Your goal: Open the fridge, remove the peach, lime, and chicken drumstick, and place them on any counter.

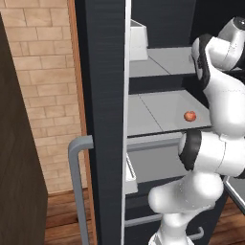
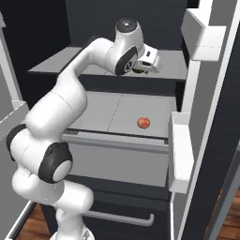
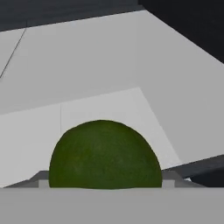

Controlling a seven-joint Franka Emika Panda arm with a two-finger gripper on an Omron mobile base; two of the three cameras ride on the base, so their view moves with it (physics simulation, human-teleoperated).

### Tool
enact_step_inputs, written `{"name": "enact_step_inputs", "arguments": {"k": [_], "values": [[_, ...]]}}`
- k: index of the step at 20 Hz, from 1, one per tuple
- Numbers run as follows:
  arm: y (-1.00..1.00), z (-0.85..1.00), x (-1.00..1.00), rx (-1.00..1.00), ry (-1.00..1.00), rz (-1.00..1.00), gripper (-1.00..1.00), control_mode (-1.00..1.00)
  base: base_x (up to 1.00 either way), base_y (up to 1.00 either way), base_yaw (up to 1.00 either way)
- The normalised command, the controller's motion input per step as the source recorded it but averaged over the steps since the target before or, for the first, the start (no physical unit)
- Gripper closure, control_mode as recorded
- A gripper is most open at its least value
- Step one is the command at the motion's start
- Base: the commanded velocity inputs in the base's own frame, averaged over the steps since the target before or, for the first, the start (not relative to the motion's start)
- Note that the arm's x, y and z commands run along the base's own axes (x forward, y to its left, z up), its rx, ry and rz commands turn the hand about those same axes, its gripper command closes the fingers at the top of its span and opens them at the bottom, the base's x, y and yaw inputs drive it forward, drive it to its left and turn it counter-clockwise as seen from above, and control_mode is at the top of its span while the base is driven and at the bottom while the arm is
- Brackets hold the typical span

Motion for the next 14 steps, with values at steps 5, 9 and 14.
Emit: {"name": "enact_step_inputs", "arguments": {"k": [5,9,14], "values": [[0.4,0.22,-1.0,-0.12,-0.04,0.07,1.0,-1.0,0.0,0.0,0.0],[0.34,0.39,-1.0,-0.18,0.01,0.08,1.0,-1.0,0.0,0.0,0.0],[0.28,0.49,-1.0,-0.22,0.07,0.07,1.0,-1.0,0.0,0.0,0.0]]}}
